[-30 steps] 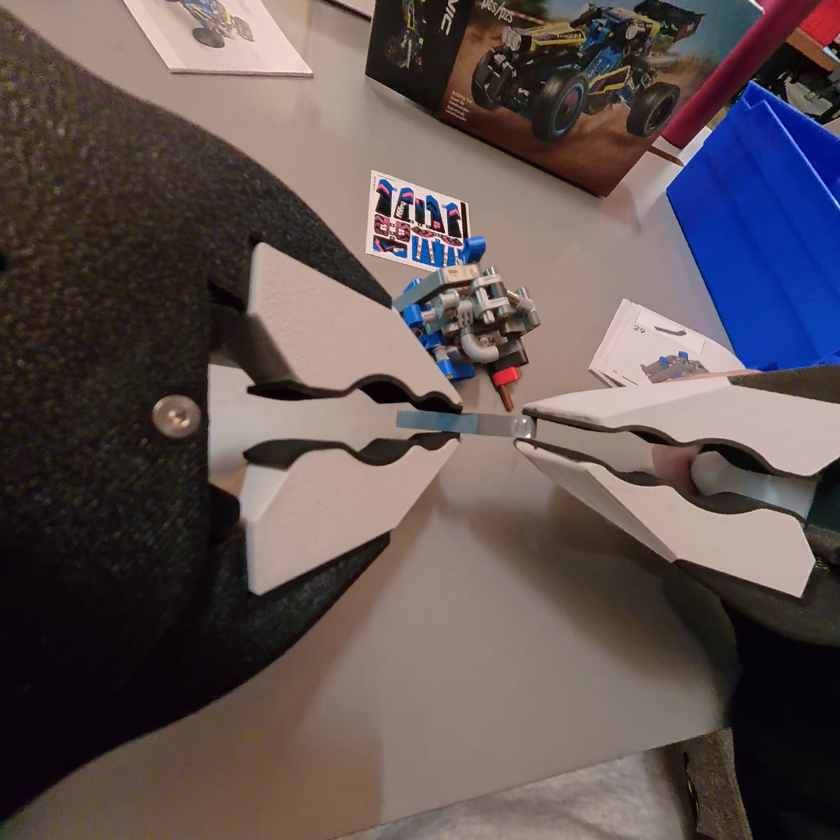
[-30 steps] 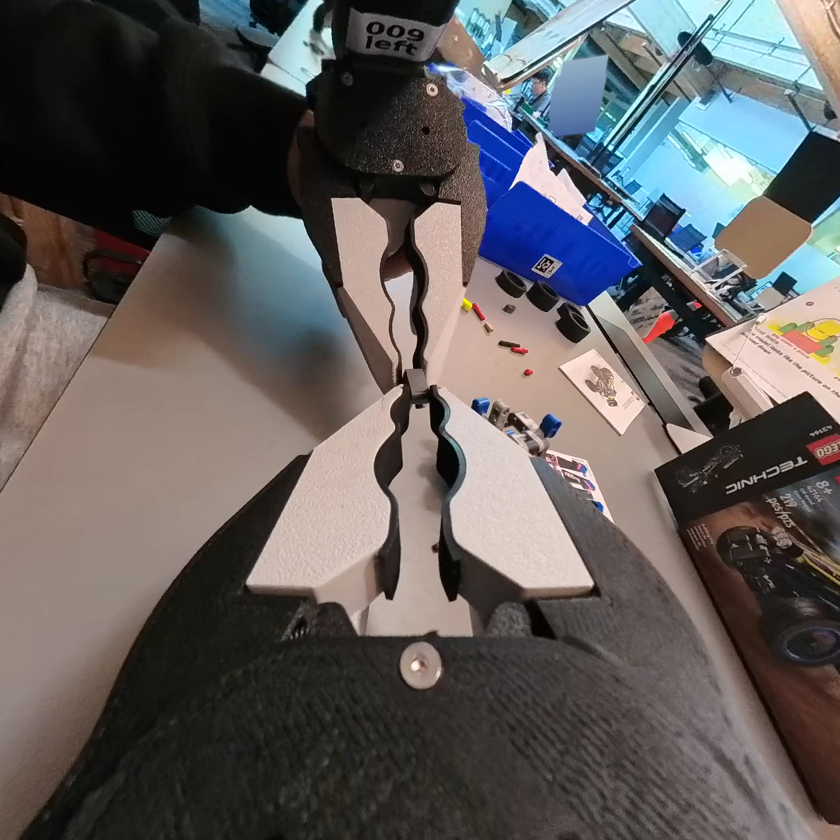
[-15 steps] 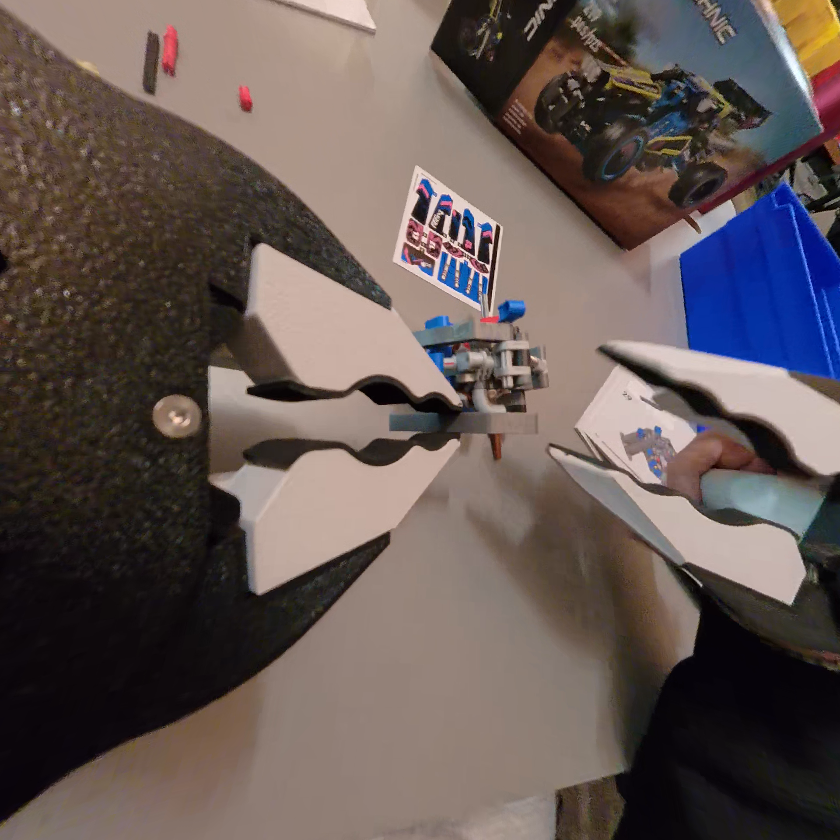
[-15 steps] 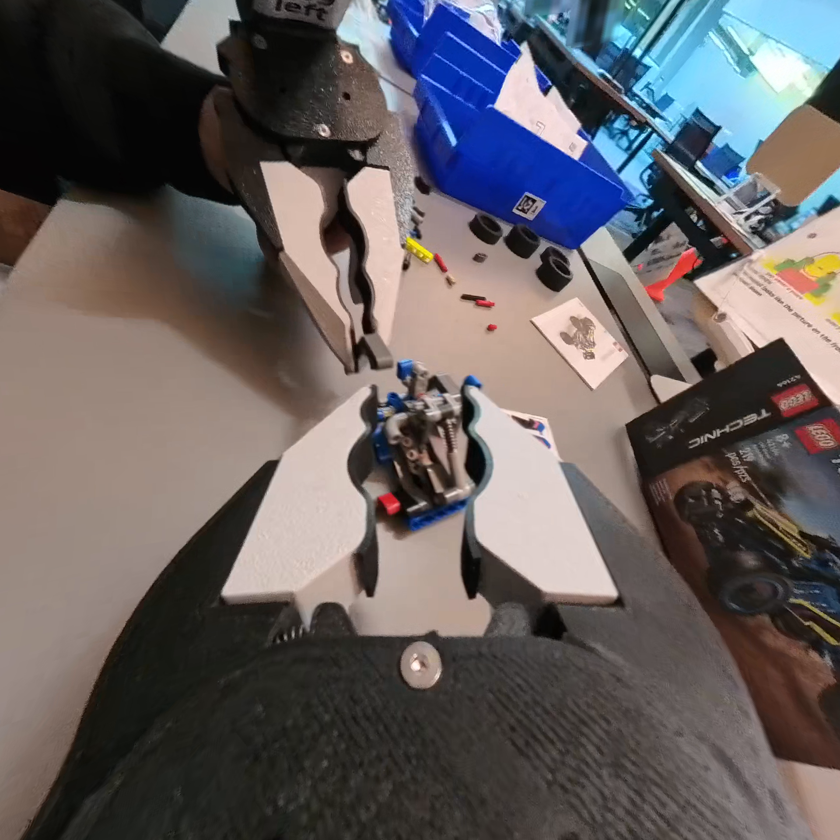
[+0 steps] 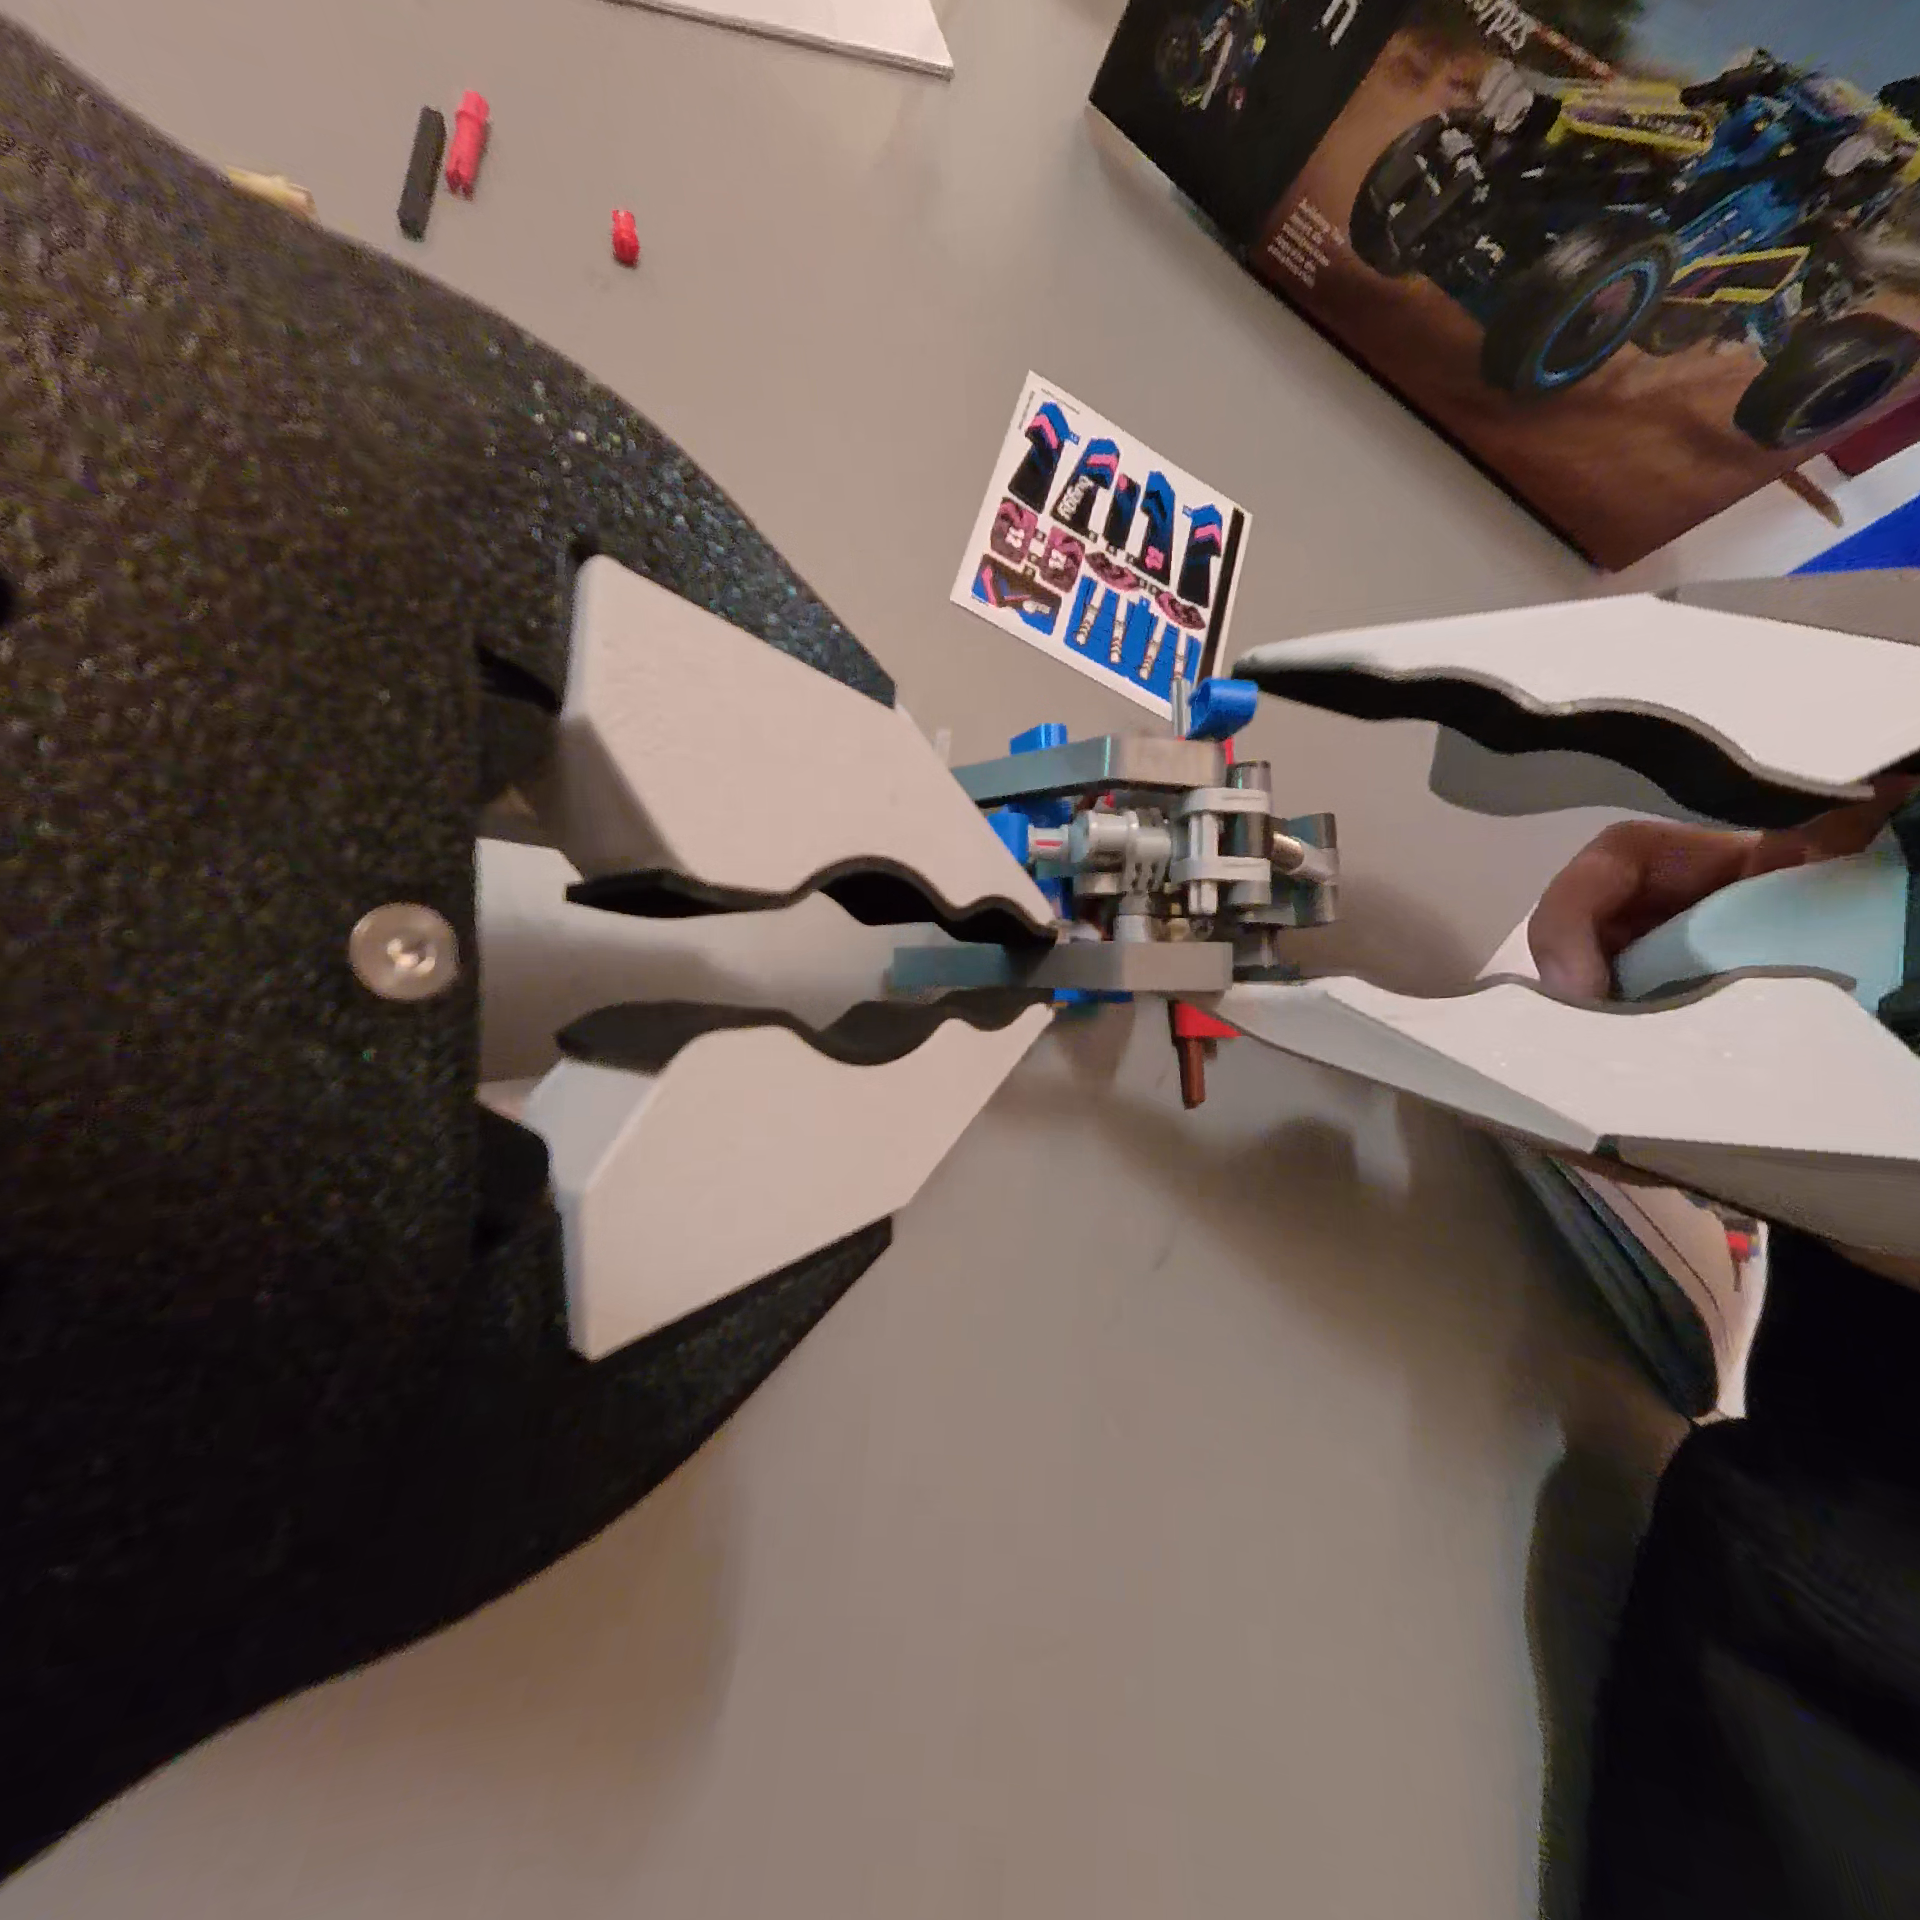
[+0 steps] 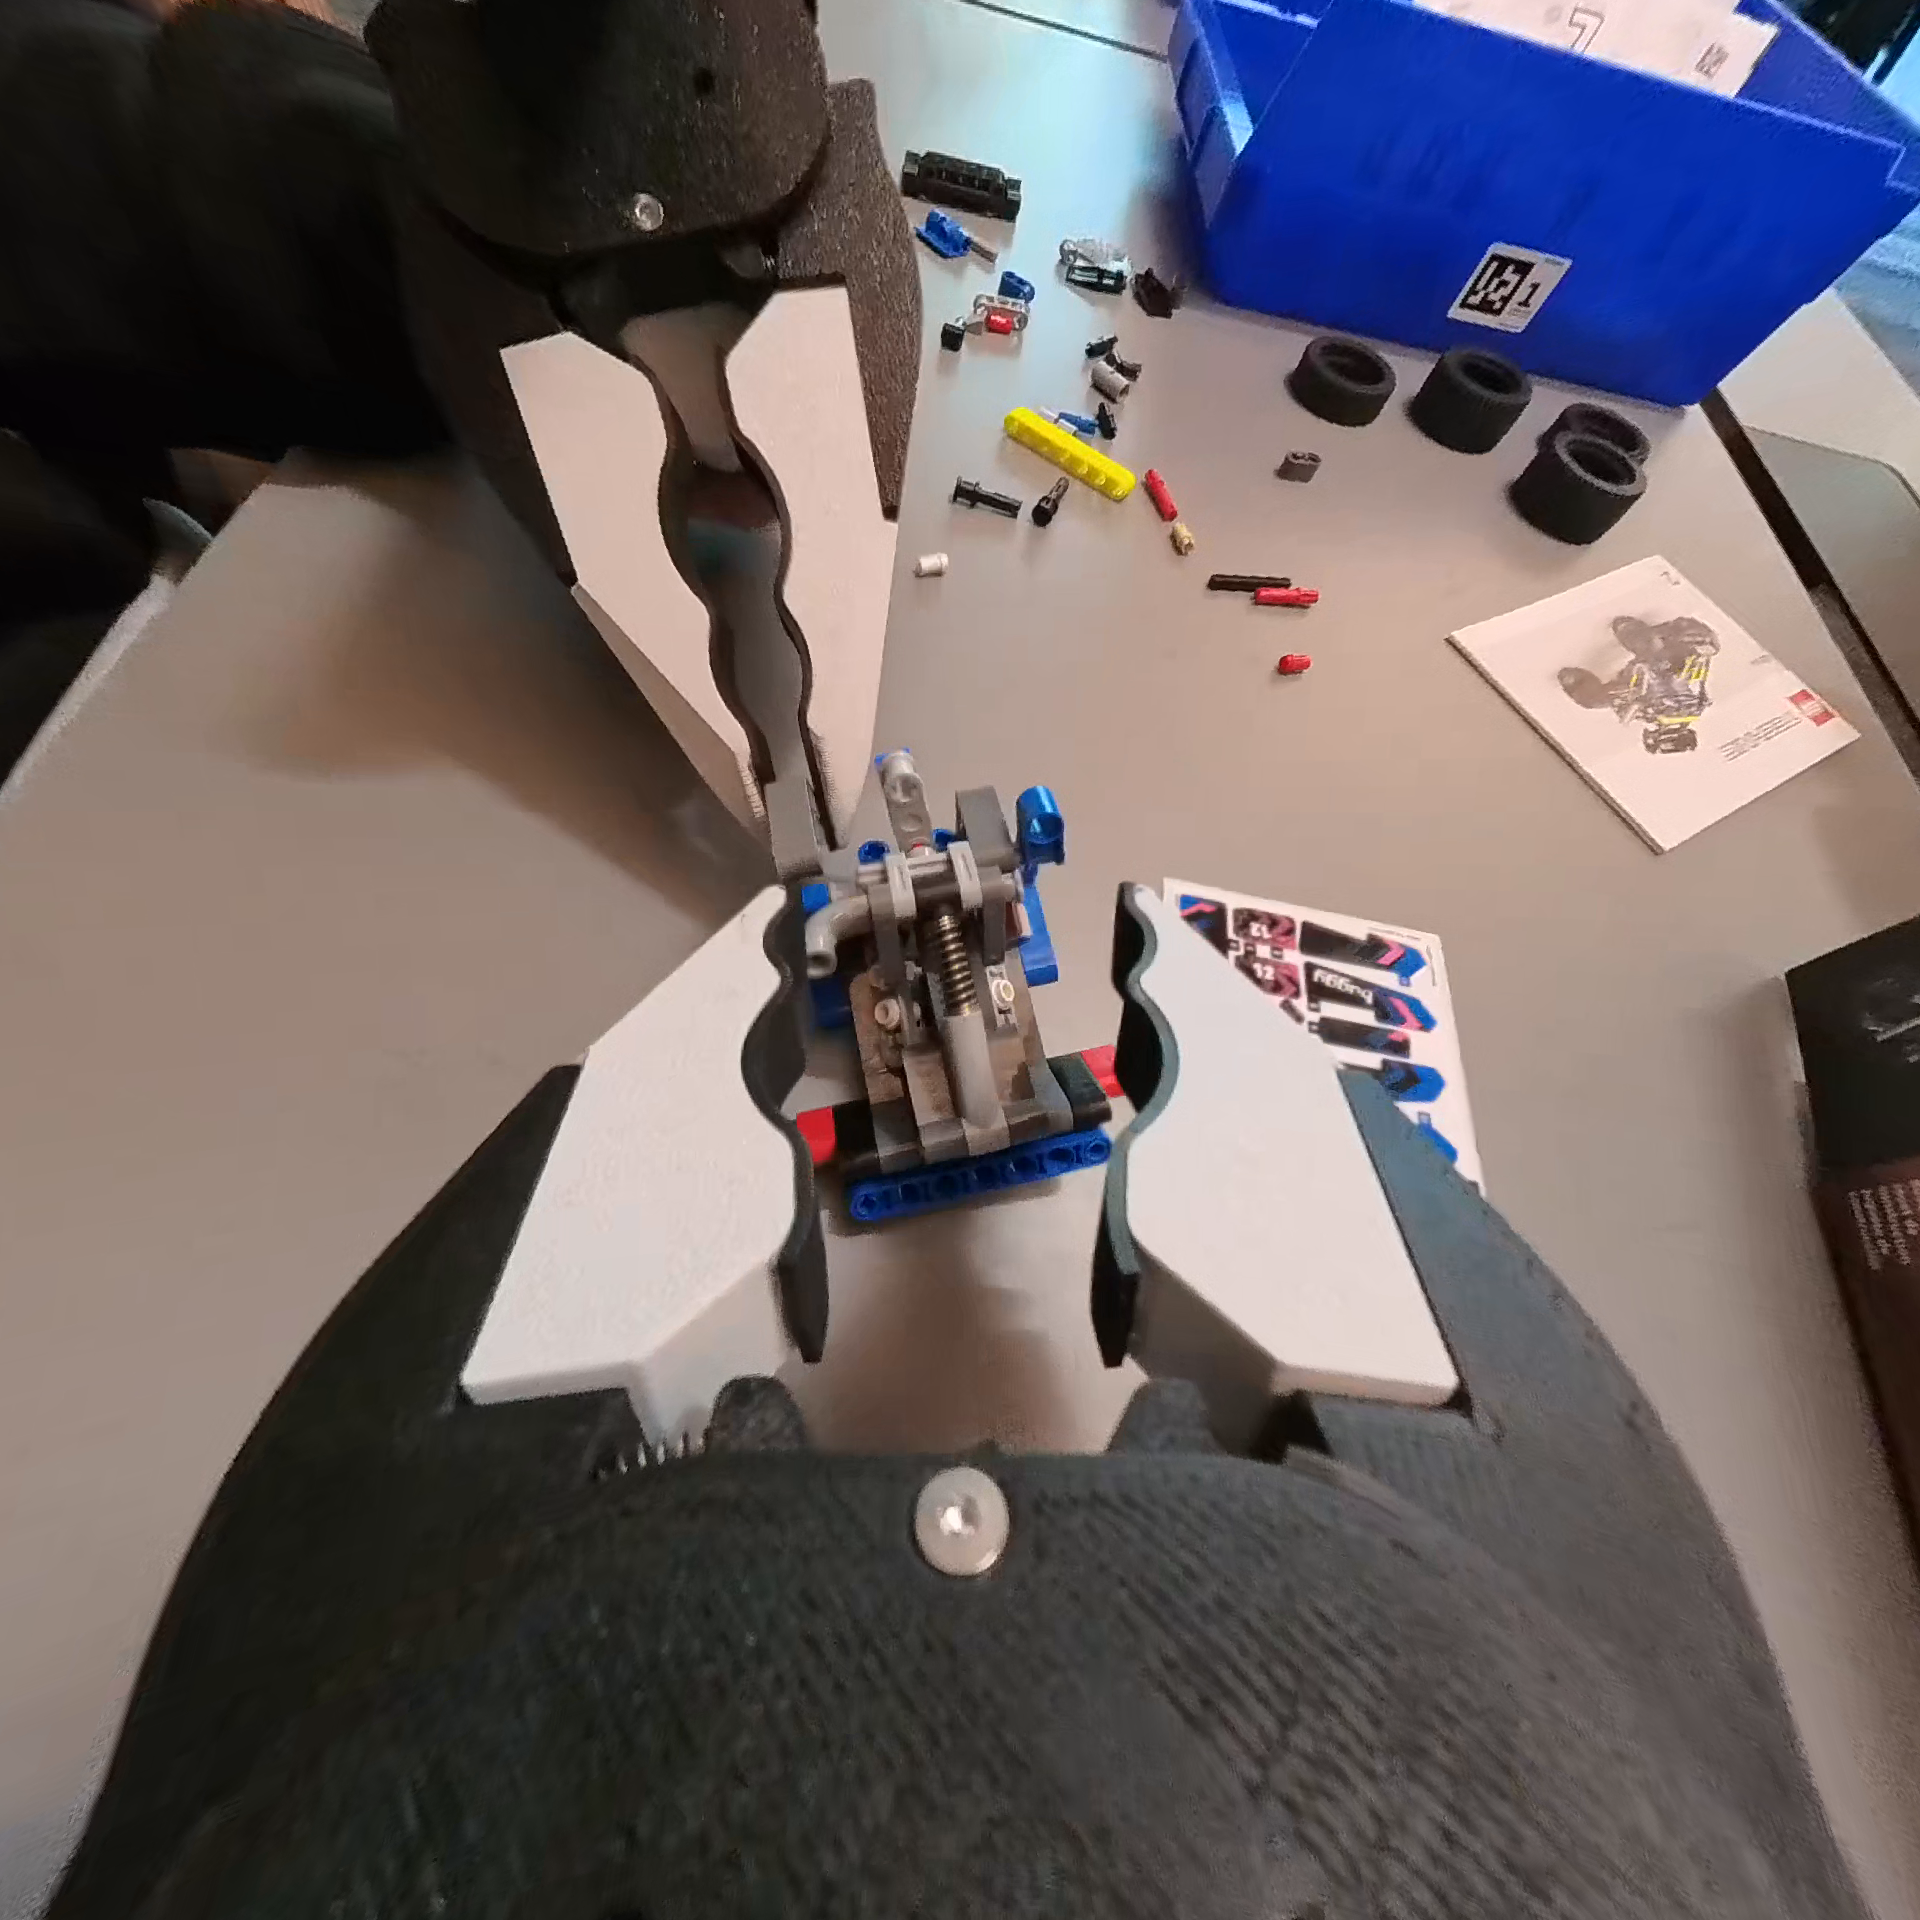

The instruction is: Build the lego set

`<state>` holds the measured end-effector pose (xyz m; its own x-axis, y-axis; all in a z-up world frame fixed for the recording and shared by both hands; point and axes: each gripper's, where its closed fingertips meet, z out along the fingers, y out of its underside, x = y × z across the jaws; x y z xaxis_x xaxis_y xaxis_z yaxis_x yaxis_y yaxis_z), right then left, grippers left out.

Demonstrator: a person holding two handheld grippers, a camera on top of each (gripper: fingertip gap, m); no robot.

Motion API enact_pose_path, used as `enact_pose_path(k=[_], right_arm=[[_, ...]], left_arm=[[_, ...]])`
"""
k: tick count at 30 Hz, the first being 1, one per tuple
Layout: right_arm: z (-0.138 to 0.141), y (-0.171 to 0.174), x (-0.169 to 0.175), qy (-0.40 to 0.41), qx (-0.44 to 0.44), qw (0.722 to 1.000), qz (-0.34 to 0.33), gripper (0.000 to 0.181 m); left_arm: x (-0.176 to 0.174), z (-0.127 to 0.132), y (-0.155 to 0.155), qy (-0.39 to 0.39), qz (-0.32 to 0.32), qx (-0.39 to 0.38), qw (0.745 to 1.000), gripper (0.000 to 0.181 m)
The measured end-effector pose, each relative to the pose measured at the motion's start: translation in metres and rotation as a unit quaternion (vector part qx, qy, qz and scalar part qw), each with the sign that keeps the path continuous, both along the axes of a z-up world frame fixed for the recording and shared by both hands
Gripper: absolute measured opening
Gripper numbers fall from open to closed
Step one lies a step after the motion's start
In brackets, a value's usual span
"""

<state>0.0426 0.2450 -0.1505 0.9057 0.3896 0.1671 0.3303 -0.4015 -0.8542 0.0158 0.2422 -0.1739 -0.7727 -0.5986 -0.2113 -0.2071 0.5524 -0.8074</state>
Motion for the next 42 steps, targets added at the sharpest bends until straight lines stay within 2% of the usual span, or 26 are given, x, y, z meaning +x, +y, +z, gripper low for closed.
enact_pose_path(k=[2, 7, 10, 13, 17, 21, 28, 33, 37, 39, 42], right_arm=[[-0.002, -0.002, -0.002, -0.005, 0.003, 1.000, 0.006, 0.047], [-0.004, -0.002, -0.001, 0.009, 0.012, 1.000, 0.003, 0.046], [-0.001, -0.004, -0.005, 0.030, 0.014, 0.999, 0.009, 0.055], [0.009, -0.001, -0.006, 0.040, 0.035, 0.999, 0.005, 0.056], [0.002, 0.002, -0.005, 0.032, 0.026, 0.999, 0.008, 0.057], [-0.001, 0.006, 0.000, 0.002, 0.032, 0.999, 0.011, 0.071], [-0.004, 0.010, -0.008, 0.004, 0.032, 0.999, 0.032, 0.051], [-0.004, 0.012, -0.008, -0.004, 0.056, 0.998, 0.010, 0.050], [-0.004, 0.017, -0.008, -0.036, 0.052, 0.998, -0.014, 0.055], [0.004, 0.025, -0.002, -0.093, 0.056, 0.992, -0.058, 0.074], [0.014, 0.032, -0.003, -0.183, 0.053, 0.978, -0.083, 0.083]], left_arm=[[0.002, -0.001, 0.001, 0.000, 0.011, 0.008, 1.000, 0.005], [0.002, -0.002, 0.001, 0.010, 0.022, 0.018, 1.000, 0.005], [0.000, 0.000, 0.005, 0.019, 0.032, 0.029, 0.999, 0.005], [-0.001, 0.002, 0.009, 0.026, 0.040, 0.034, 0.998, 0.005], [0.000, -0.005, 0.012, 0.043, 0.049, 0.033, 0.997, 0.005], [0.000, -0.005, 0.008, 0.037, 0.043, 0.035, 0.998, 0.005], [0.003, -0.005, 0.008, 0.018, 0.046, 0.046, 0.998, 0.005], [0.003, -0.006, 0.009, 0.016, 0.042, 0.050, 0.998, 0.005], [0.001, -0.005, 0.015, 0.014, 0.032, 0.053, 0.998, 0.005], [0.000, -0.004, 0.019, 0.019, 0.031, 0.045, 0.998, 0.005], [0.000, 0.000, 0.022, 0.021, 0.031, 0.027, 0.999, 0.005]])
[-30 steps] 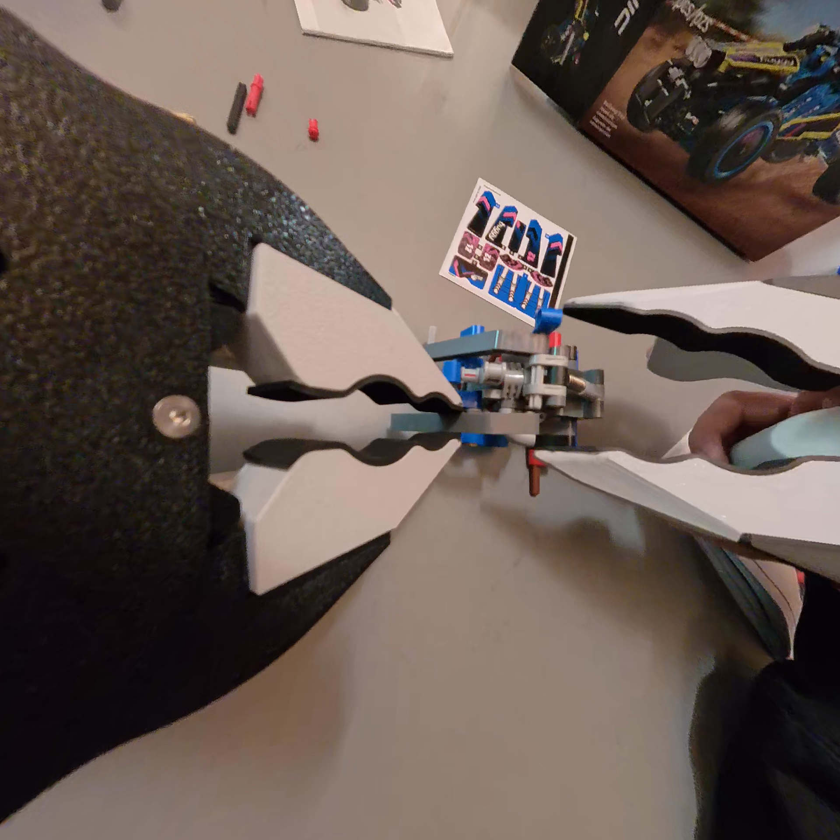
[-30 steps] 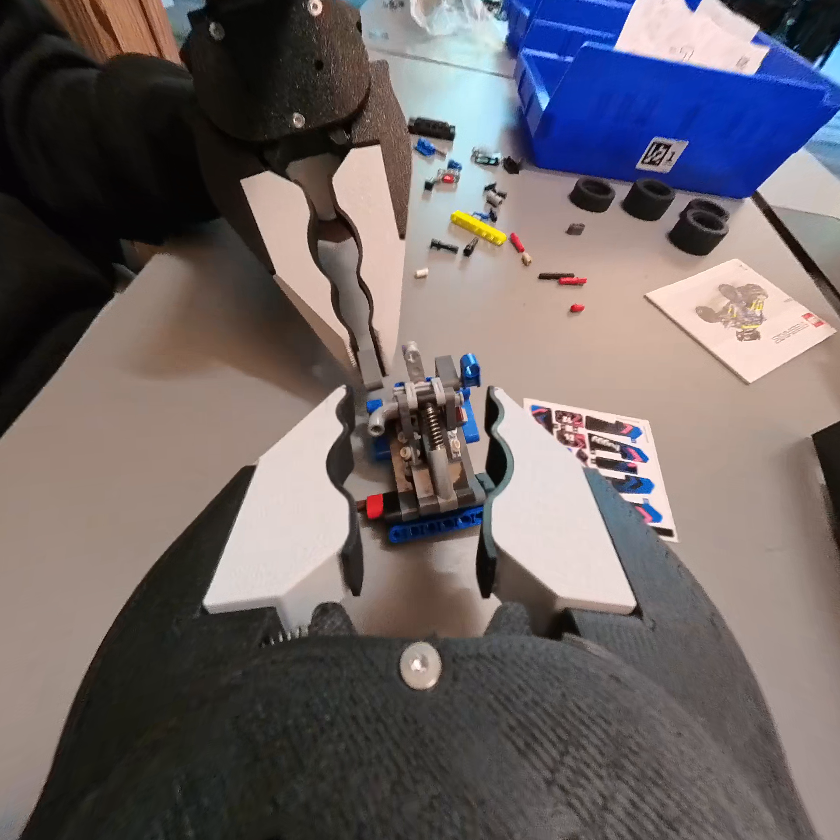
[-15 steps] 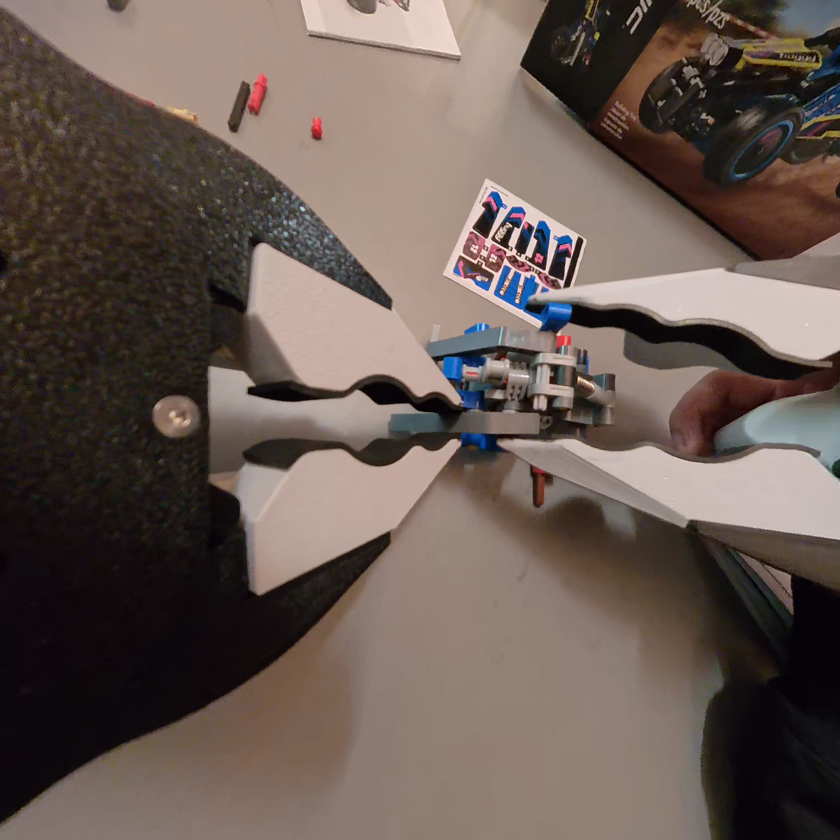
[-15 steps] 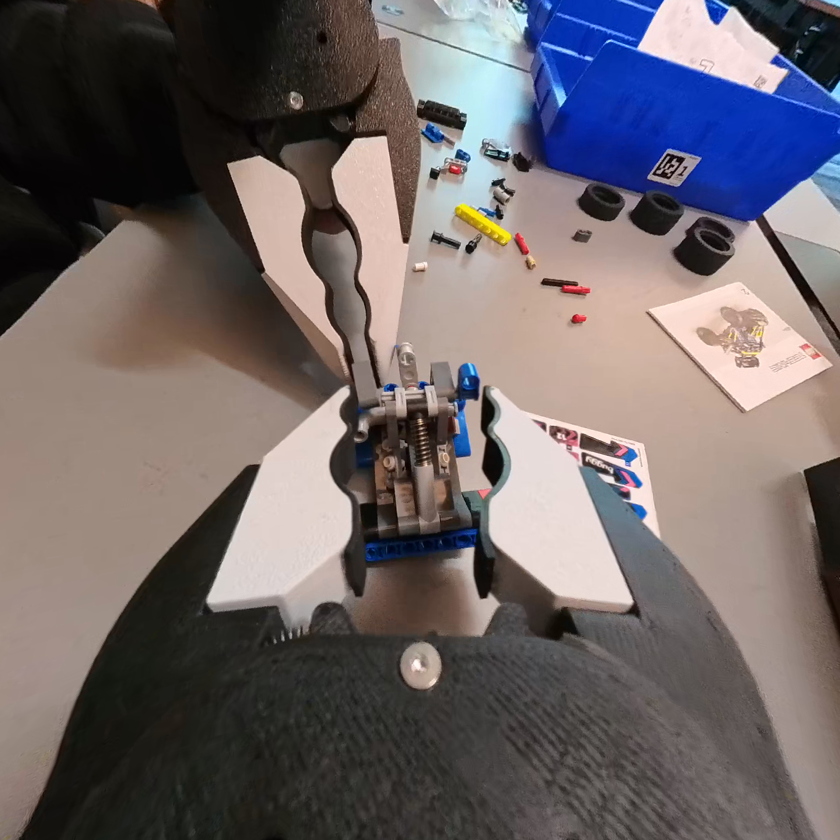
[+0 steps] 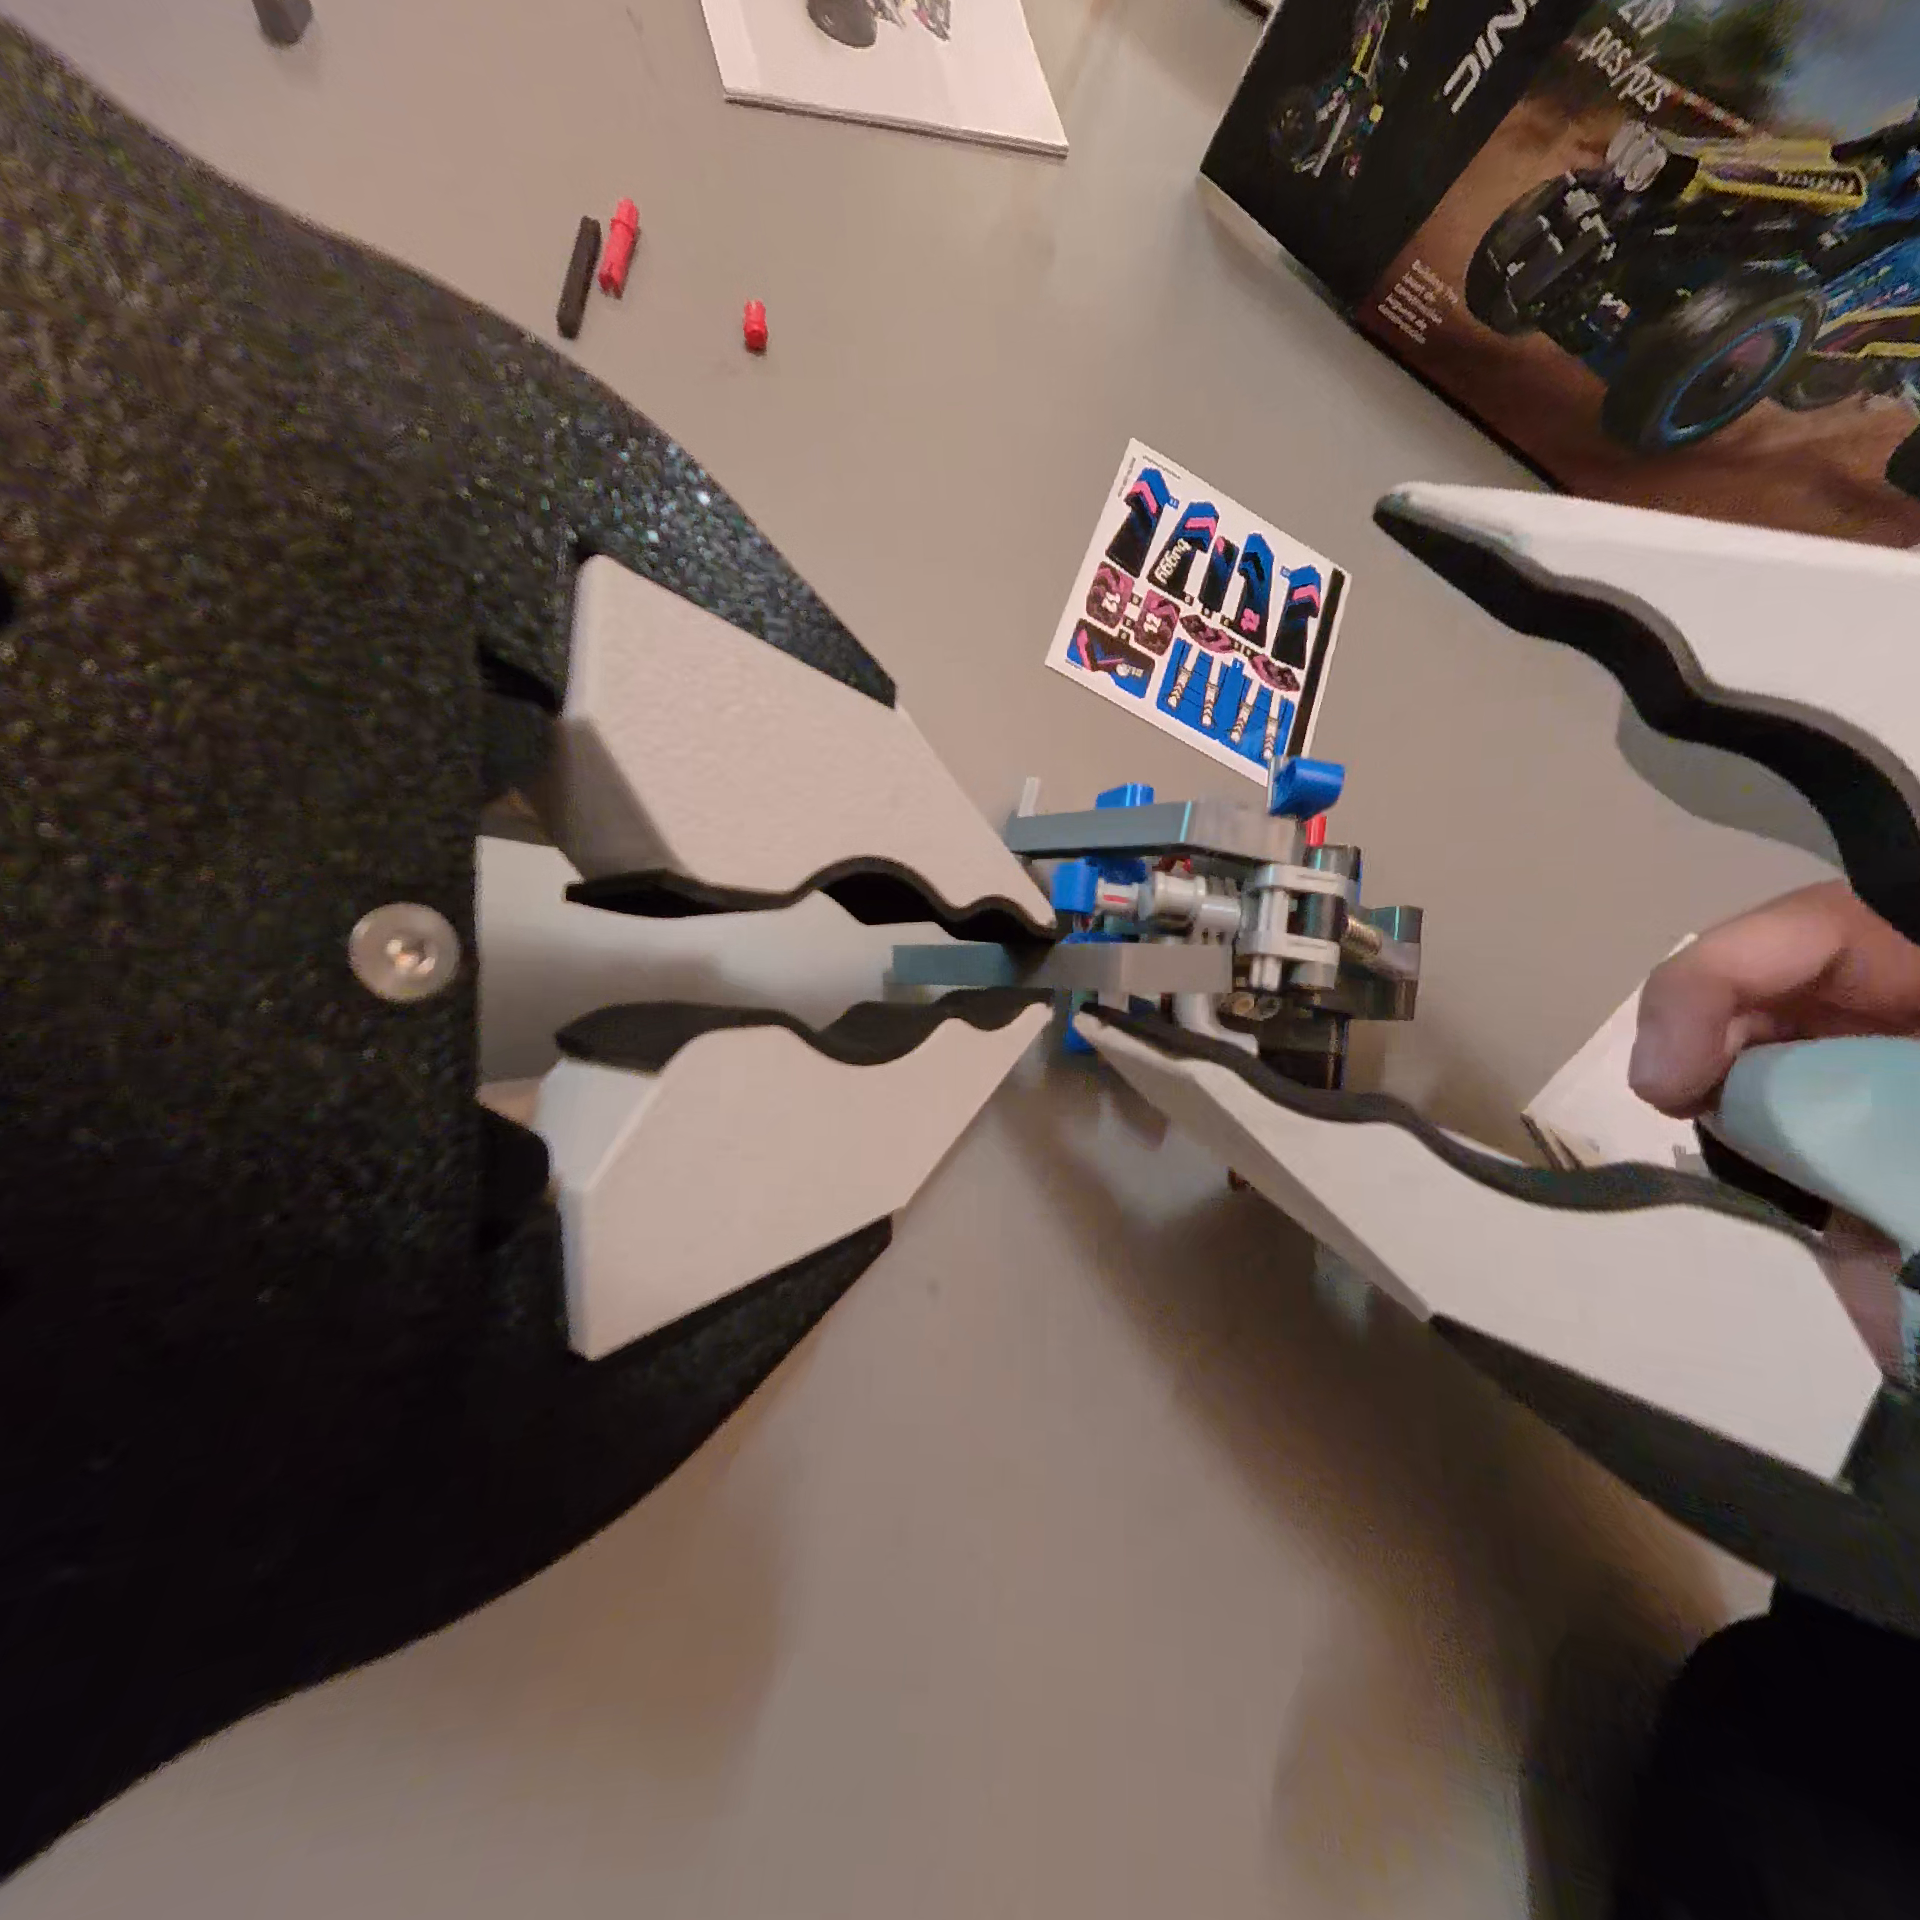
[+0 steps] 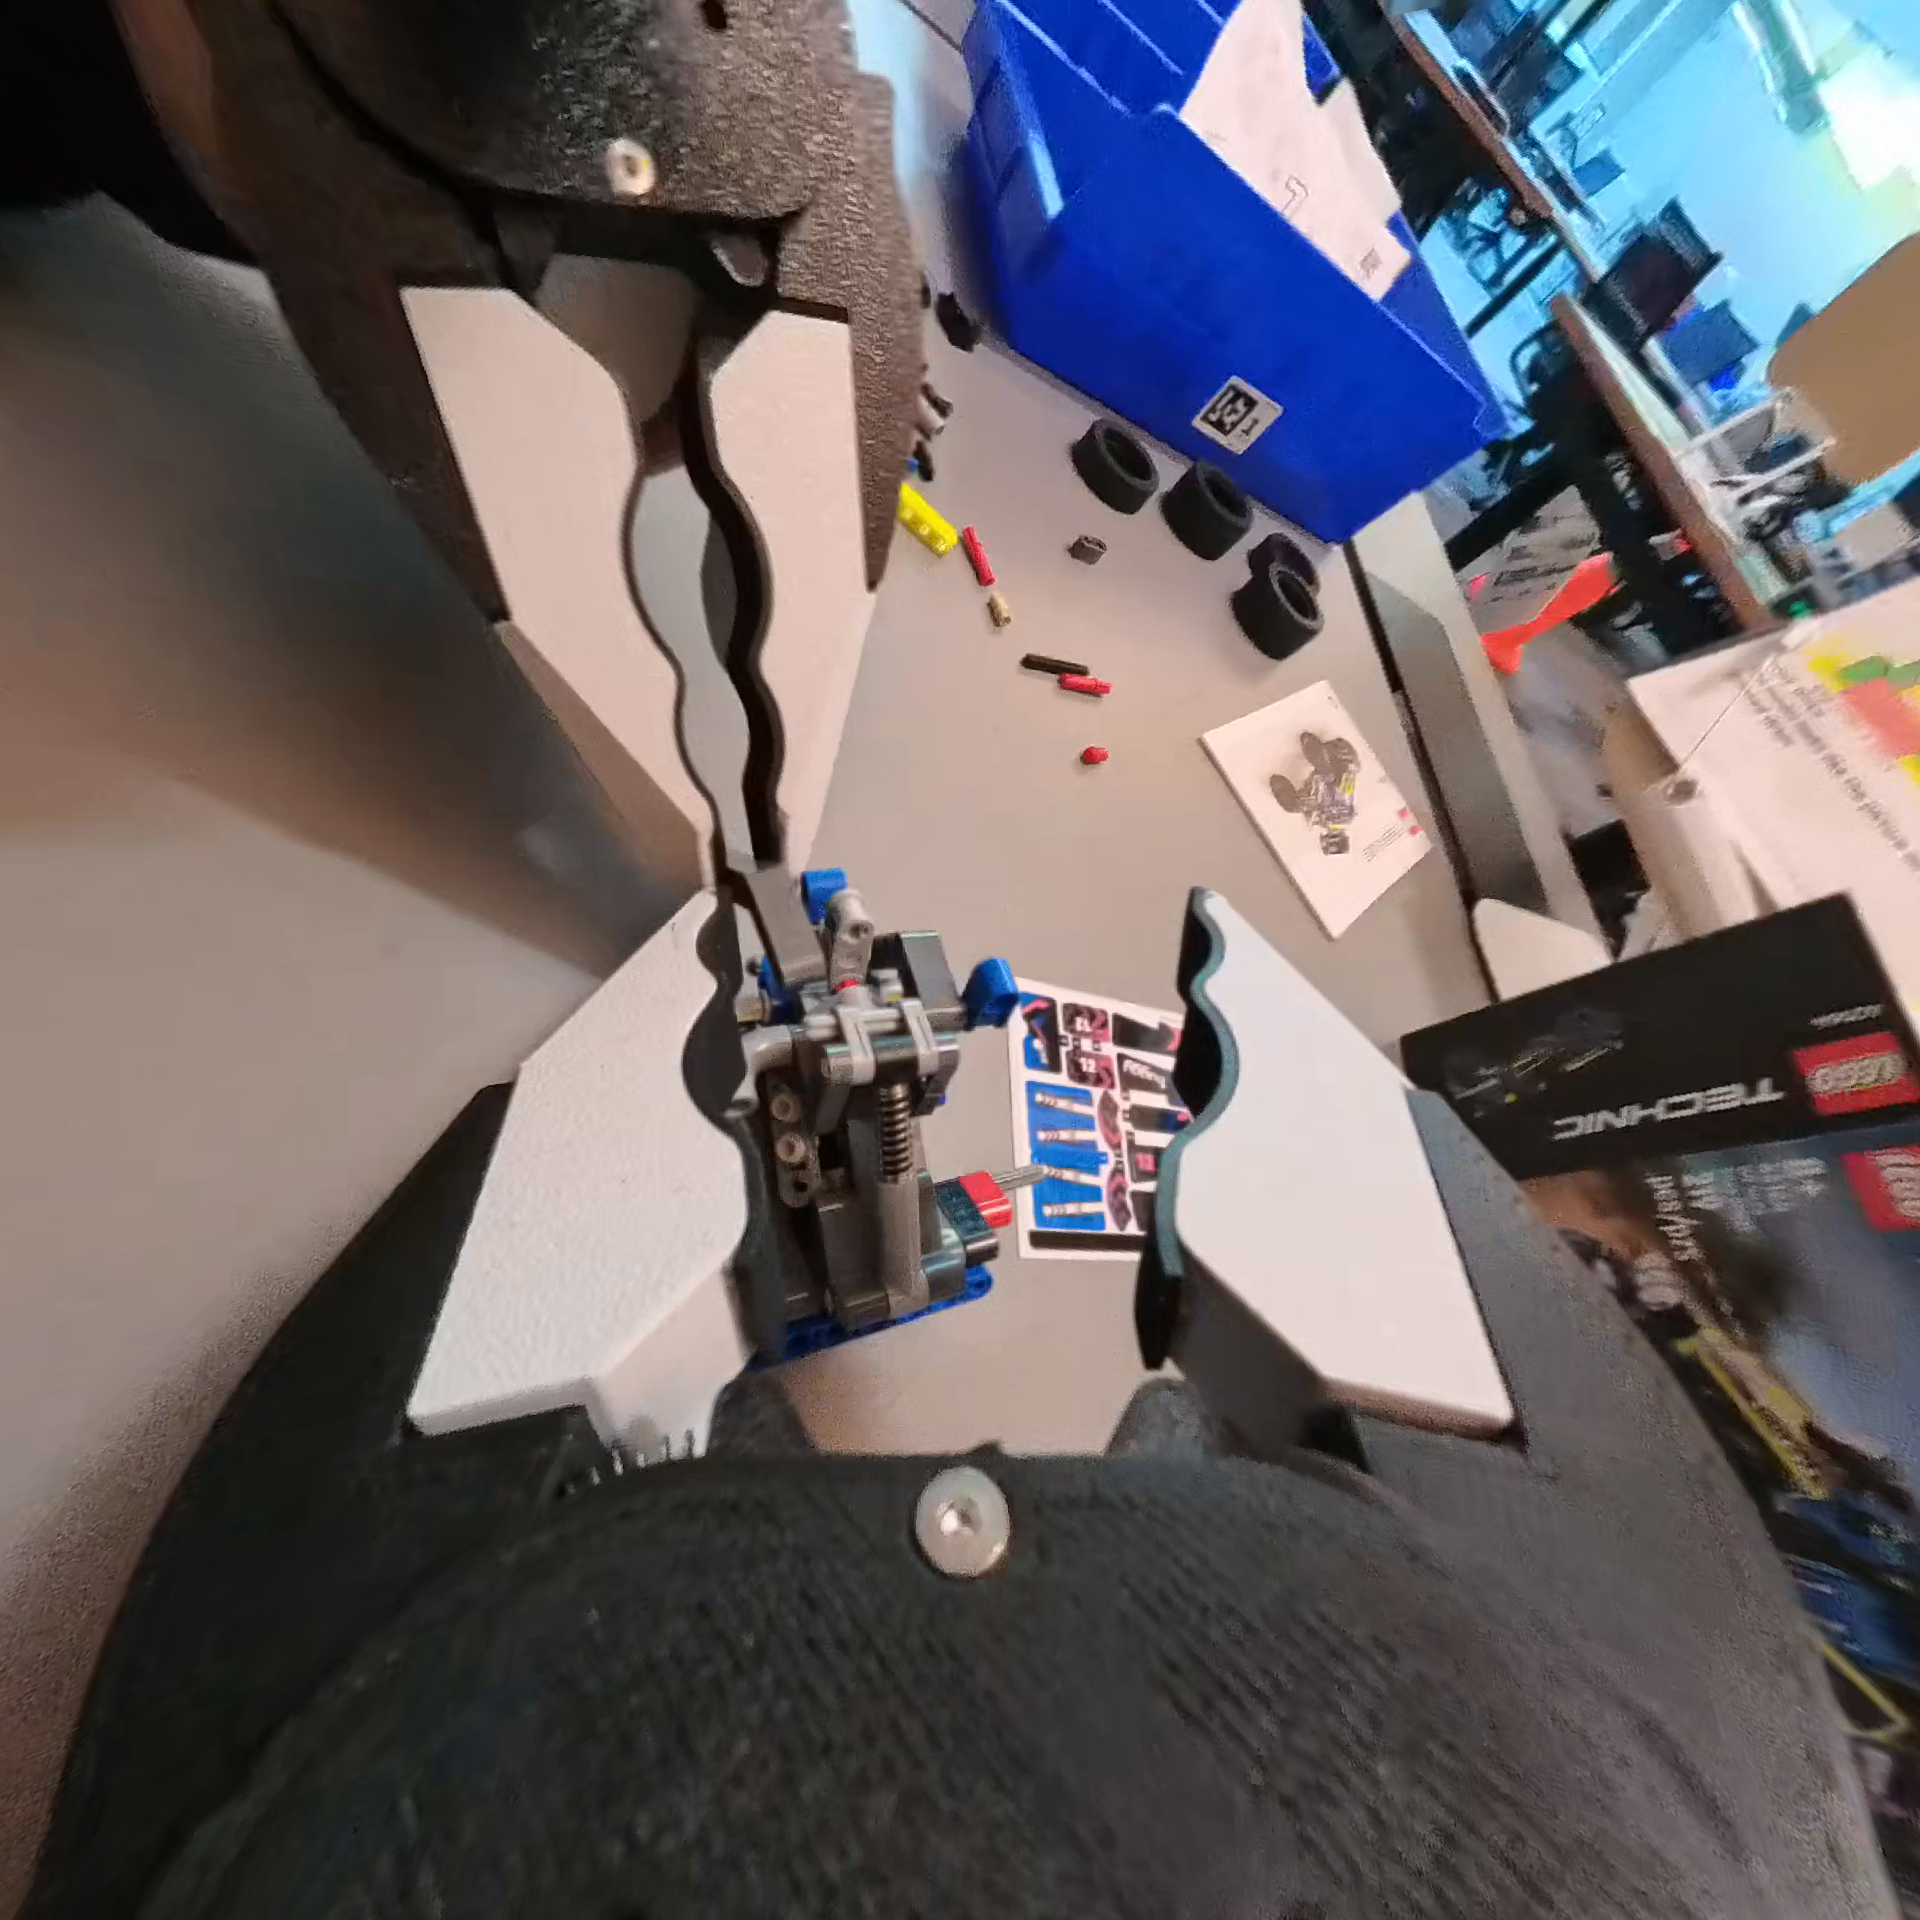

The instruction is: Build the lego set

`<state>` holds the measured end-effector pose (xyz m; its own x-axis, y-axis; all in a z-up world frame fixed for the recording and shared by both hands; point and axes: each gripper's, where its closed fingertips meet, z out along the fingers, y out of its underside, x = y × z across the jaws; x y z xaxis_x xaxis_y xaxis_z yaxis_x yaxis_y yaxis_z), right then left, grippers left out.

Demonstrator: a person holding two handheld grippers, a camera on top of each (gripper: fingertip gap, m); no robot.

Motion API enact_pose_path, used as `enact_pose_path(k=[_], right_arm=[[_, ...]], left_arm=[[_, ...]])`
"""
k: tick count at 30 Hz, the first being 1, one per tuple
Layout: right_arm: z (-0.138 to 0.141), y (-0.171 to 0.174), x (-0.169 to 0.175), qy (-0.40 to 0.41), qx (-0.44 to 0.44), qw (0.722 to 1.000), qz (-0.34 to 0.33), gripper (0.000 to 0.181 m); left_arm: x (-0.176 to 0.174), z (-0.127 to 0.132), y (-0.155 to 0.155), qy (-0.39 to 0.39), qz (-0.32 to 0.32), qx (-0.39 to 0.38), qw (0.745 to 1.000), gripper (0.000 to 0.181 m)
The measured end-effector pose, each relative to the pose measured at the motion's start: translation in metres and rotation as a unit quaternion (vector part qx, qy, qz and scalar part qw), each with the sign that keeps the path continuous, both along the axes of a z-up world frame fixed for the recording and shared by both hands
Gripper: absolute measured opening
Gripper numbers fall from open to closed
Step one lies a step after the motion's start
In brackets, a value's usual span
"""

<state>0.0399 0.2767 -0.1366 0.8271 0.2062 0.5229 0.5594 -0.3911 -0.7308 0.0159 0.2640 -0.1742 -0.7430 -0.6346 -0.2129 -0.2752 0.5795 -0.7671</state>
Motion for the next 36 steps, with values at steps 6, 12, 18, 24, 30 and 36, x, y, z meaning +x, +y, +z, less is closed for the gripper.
enact_pose_path(k=[6, 12, 18, 24, 30, 36], right_arm=[[-0.002, -0.001, 0.003, 0.018, 0.014, 1.000, -0.007, 0.081], [0.005, -0.002, -0.003, 0.072, 0.035, 0.997, 0.013, 0.077], [0.006, 0.004, -0.008, 0.075, 0.041, 0.996, 0.015, 0.077], [0.006, 0.007, -0.009, 0.064, 0.047, 0.997, 0.013, 0.076], [0.002, 0.000, -0.005, 0.068, 0.032, 0.997, 0.015, 0.076], [-0.002, -0.016, 0.004, 0.136, 0.024, 0.990, 0.026, 0.075]], left_arm=[[0.000, -0.001, 0.002, 0.001, 0.005, 0.007, 1.000, 0.005], [-0.001, 0.001, 0.001, -0.001, 0.000, 0.004, 1.000, 0.005], [-0.002, 0.005, 0.002, -0.007, -0.007, -0.001, 1.000, 0.005], [-0.003, 0.007, 0.004, -0.006, -0.006, -0.002, 1.000, 0.005], [-0.006, 0.008, 0.002, -0.002, -0.022, 0.001, 1.000, 0.005], [-0.004, 0.017, -0.010, 0.013, -0.068, -0.046, 0.997, 0.005]])
